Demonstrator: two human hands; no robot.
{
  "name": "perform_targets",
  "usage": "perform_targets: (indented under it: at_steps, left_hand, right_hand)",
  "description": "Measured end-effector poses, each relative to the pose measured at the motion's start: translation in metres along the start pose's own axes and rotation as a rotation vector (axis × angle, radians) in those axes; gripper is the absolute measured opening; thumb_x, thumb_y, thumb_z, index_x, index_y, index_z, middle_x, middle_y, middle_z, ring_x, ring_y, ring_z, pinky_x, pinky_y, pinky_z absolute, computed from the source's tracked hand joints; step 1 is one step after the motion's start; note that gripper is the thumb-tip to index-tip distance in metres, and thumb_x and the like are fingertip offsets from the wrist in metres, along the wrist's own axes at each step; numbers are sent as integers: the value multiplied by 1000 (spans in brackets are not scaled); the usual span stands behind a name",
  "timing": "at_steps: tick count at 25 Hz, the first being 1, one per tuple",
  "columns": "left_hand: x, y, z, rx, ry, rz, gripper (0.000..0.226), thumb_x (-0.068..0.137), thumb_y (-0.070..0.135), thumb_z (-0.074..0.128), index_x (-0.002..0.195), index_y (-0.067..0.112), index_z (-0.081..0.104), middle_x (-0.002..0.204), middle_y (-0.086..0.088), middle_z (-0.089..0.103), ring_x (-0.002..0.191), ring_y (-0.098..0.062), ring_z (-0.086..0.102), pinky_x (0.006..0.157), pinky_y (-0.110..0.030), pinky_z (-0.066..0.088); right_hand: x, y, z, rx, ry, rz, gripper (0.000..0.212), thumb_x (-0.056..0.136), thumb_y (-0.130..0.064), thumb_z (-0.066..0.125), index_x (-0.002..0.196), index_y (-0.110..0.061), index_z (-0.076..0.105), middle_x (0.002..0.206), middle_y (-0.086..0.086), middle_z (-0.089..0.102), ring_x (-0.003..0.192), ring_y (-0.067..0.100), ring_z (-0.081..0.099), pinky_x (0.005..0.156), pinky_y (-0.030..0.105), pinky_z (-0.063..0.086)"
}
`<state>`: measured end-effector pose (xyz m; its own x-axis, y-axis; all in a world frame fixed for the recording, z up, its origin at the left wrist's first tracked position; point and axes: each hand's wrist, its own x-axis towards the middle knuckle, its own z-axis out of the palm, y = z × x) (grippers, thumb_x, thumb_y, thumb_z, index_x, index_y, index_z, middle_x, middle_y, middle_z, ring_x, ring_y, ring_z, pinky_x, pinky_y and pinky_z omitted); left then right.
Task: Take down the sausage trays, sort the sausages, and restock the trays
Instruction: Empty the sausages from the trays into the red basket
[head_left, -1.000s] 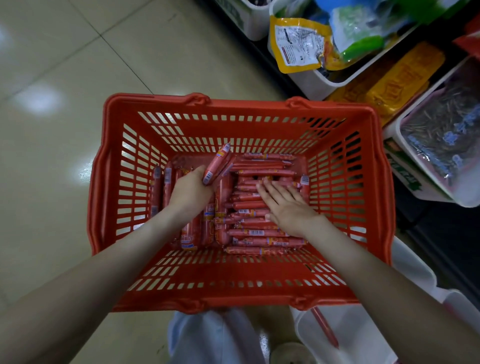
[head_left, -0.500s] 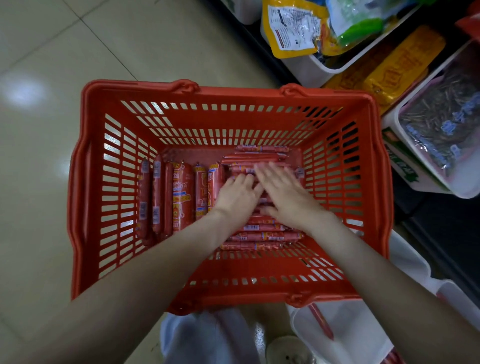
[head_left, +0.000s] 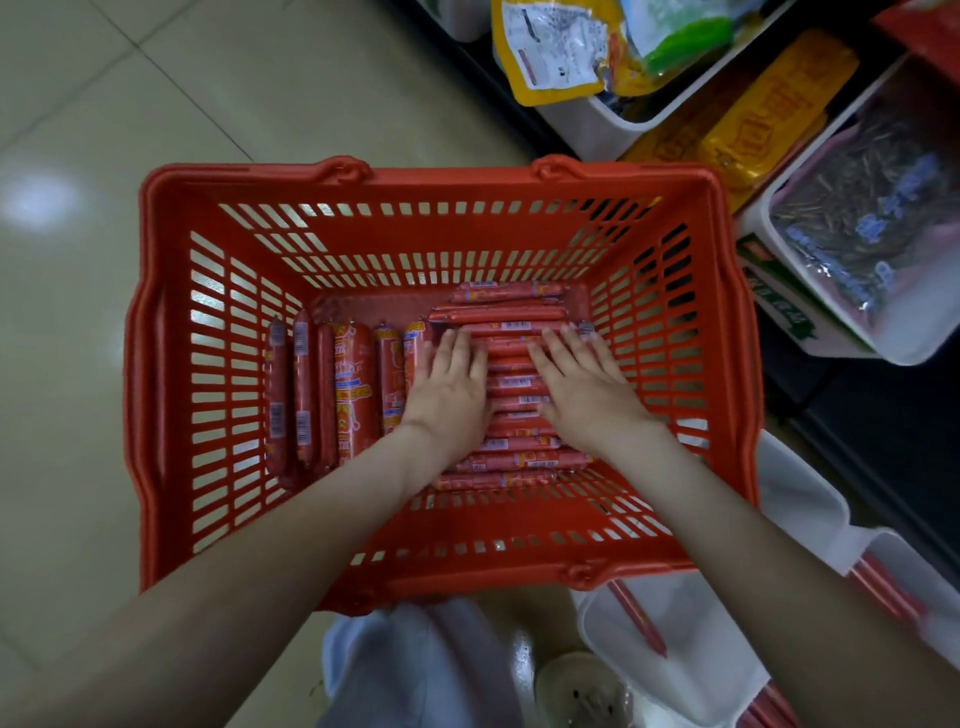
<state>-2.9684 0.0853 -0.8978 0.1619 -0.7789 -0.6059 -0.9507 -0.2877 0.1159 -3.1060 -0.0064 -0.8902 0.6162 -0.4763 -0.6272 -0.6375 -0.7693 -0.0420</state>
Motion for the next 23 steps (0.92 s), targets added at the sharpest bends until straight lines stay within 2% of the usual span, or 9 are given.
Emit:
perform_targets:
  at_steps: [4, 6, 8, 12, 14, 17, 19, 21, 23]
  left_hand:
    - [-34, 70, -29, -179, 348, 179, 48, 90, 23, 43, 132, -1, 47, 139, -25, 44, 125, -37, 45, 106, -42, 33]
    - [-57, 115, -29, -255, 533, 355, 42, 80, 22, 44, 114, 3, 61, 117, -20, 60, 101, -34, 59, 89, -40, 43]
    - [-80, 151, -19, -260, 538, 574, 44, 79, 22, 44, 118, 5, 59, 118, -15, 59, 100, -31, 58, 89, -39, 43]
    - [-96, 182, 37, 297, 461, 989, 37, 84, 22, 43, 112, 17, 67, 121, -6, 64, 116, -24, 57, 106, -50, 27]
    - [-89, 182, 65, 567, 366, 1063, 39, 88, 19, 37, 107, 18, 71, 121, -5, 66, 121, -25, 55, 110, -53, 21]
    - [-75, 185, 98, 670, 130, 1027, 47, 84, 15, 30, 96, 18, 76, 110, -4, 71, 109, -24, 64, 101, -43, 43]
    - [-66, 184, 114, 657, 63, 944, 49, 83, 17, 29, 95, 18, 76, 109, -6, 71, 104, -25, 66, 95, -40, 49]
    - [-51, 185, 124, 633, 65, 881, 49, 84, 18, 29, 100, 15, 75, 110, -8, 70, 105, -27, 65, 95, -40, 49]
    - [-40, 192, 126, 594, 84, 832, 48, 83, 16, 30, 104, 12, 73, 111, -9, 70, 103, -26, 66, 95, -38, 48]
  right_hand:
    - [-67, 23, -13, 211, 708, 87, 46, 88, -24, 42, 128, -5, 54, 132, 16, 53, 121, 31, 45, 106, 39, 26]
    - [-113, 42, -5, 318, 952, 197, 38, 84, -18, 44, 117, -3, 58, 113, 17, 60, 103, 28, 46, 91, 37, 32]
    - [-147, 53, 25, 453, 1020, 387, 32, 86, -16, 43, 110, 0, 56, 102, 19, 59, 94, 28, 47, 86, 34, 32]
    - [-174, 55, 166, 779, 400, 612, 57, 84, -49, 45, 125, -10, 46, 113, 18, 57, 104, 36, 55, 92, 45, 46]
    - [-179, 38, 218, 769, 133, 535, 68, 80, -35, 66, 135, -3, 44, 127, 22, 54, 114, 37, 56, 95, 47, 49]
    - [-178, 23, 248, 614, 21, 387, 54, 74, -15, 77, 122, 3, 58, 116, 21, 62, 100, 37, 63, 79, 44, 54]
    - [-172, 30, 253, 536, -1, 372, 43, 90, -17, 58, 130, -5, 50, 126, 16, 56, 113, 32, 55, 88, 39, 47]
    - [-167, 41, 247, 630, -59, 459, 40, 94, -16, 46, 133, -8, 43, 131, 13, 51, 119, 30, 49, 91, 37, 43]
    - [-165, 48, 232, 840, 77, 596, 35, 93, -17, 50, 126, -8, 47, 122, 15, 56, 110, 34, 54, 84, 38, 44]
